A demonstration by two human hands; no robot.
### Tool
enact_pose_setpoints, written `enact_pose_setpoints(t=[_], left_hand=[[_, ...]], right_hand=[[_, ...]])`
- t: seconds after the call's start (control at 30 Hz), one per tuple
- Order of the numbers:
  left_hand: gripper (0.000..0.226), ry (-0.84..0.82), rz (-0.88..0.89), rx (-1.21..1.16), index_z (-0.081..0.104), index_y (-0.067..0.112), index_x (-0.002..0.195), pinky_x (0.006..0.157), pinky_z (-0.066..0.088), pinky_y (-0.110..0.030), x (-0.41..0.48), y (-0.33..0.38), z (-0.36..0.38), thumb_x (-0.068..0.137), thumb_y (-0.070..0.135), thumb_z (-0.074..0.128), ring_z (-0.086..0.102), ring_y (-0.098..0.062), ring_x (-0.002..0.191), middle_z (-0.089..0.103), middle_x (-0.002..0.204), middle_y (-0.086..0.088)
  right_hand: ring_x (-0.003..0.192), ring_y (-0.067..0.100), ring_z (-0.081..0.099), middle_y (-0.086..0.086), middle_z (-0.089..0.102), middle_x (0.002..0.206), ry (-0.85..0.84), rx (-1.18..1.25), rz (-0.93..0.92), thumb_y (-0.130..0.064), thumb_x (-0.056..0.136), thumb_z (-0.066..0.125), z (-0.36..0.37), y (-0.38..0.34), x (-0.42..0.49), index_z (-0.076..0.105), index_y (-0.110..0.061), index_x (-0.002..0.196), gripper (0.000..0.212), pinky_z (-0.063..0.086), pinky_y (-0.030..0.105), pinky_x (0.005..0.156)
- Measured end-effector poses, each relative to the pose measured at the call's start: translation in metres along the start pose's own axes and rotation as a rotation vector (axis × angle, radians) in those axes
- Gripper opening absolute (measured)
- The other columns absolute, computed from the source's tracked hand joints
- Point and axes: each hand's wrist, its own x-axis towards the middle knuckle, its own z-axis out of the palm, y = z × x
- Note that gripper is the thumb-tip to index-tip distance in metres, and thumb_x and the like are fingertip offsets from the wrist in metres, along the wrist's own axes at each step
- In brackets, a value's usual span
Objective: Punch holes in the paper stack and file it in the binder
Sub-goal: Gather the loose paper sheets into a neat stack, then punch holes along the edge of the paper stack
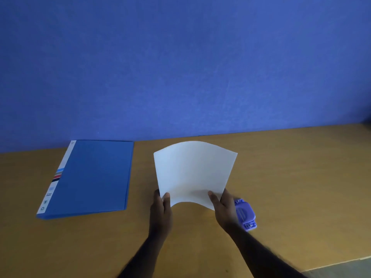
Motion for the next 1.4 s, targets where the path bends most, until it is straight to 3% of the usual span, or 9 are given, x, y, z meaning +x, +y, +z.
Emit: enact_pose_setpoints(t=[0.2,0.3,0.33,0.43,0.77,1.0,1.17,1.3,1.4], left_hand=[[0.034,-0.061,-0.013,0.094,0.038,0.017,0.068,0.054,0.034,-0.036,0.006,-0.003,-0.008,0.100,0.026,0.041,0.038,-0.012,0.048,0.033,0.054,-0.001],[0.032,-0.166,-0.125,0.069,0.054,-0.007,0.104,0.094,0.043,-0.055,0.002,-0.009,-0.011,0.101,0.022,0.041,0.061,-0.032,0.098,0.061,0.096,-0.024],[0.028,-0.192,-0.167,0.058,0.056,-0.001,0.114,0.093,0.045,-0.041,0.000,-0.014,-0.011,0.102,0.020,0.041,0.059,-0.027,0.110,0.064,0.109,-0.013],[0.020,-0.252,-0.300,-0.073,0.059,0.024,0.097,0.088,0.039,-0.030,-0.004,-0.022,-0.016,0.100,0.012,0.044,0.058,-0.013,0.097,0.061,0.099,0.011],[0.024,-0.388,-0.676,-0.471,0.065,0.014,0.115,0.093,0.050,-0.054,-0.017,-0.035,-0.026,0.095,0.023,0.054,0.066,-0.037,0.102,0.072,0.109,-0.013],[0.022,-0.257,-0.516,-0.321,0.063,0.020,0.116,0.082,0.051,-0.038,-0.024,-0.037,-0.012,0.096,0.018,0.055,0.063,-0.023,0.103,0.070,0.110,-0.001],[0.026,-0.170,-0.441,-0.272,0.060,0.016,0.121,0.083,0.048,-0.035,-0.025,-0.038,-0.003,0.096,0.013,0.054,0.061,-0.020,0.102,0.066,0.108,0.003],[0.027,-0.143,-0.414,-0.239,0.059,0.013,0.123,0.083,0.044,-0.032,-0.026,-0.042,0.006,0.096,0.012,0.054,0.059,-0.019,0.099,0.063,0.105,0.004],[0.025,-0.143,-0.401,-0.219,0.060,0.012,0.119,0.083,0.042,-0.031,-0.027,-0.043,0.014,0.095,0.010,0.055,0.059,-0.021,0.098,0.062,0.101,0.003]], right_hand=[[0.088,-0.001,0.067,-0.008,0.072,0.100,-0.010,-0.040,0.061,-0.011,0.097,0.054,-0.009,-0.008,0.008,0.063,-0.021,0.108,0.018,0.051,0.016,0.073],[0.093,0.023,0.069,0.001,0.074,0.099,-0.064,-0.032,0.200,-0.014,0.095,0.056,-0.018,-0.004,0.011,0.065,-0.022,0.100,0.013,0.057,0.041,0.082],[0.092,0.026,0.069,0.004,0.074,0.099,-0.081,-0.026,0.242,-0.010,0.096,0.056,-0.020,-0.002,0.011,0.066,-0.019,0.098,0.014,0.057,0.042,0.082],[0.085,0.025,0.068,0.007,0.074,0.096,-0.124,-0.022,0.339,-0.006,0.095,0.055,-0.023,0.004,0.006,0.067,-0.009,0.103,0.015,0.056,0.036,0.077],[0.072,0.013,0.071,-0.001,0.076,0.083,-0.244,0.006,0.466,-0.006,0.092,0.059,-0.033,0.009,-0.003,0.071,-0.015,0.093,0.014,0.056,0.025,0.065],[0.078,0.011,0.069,-0.005,0.074,0.088,-0.262,-0.143,0.400,-0.021,0.094,0.061,-0.037,0.010,-0.004,0.069,-0.021,0.091,0.008,0.054,0.025,0.068],[0.045,0.009,0.049,-0.006,0.056,0.055,-0.019,-0.390,0.160,-0.032,0.093,0.061,-0.063,0.010,0.003,0.054,-0.015,0.062,0.036,0.038,0.023,0.047],[0.069,0.016,0.060,-0.004,0.065,0.073,0.261,-0.485,0.141,-0.022,0.090,0.064,-0.111,0.022,0.010,0.068,-0.016,0.086,0.008,0.043,0.027,0.063],[0.077,0.024,0.063,0.001,0.069,0.077,0.177,-0.472,0.310,-0.028,0.092,0.062,-0.134,0.039,0.015,0.069,-0.019,0.081,0.015,0.051,0.037,0.072]])
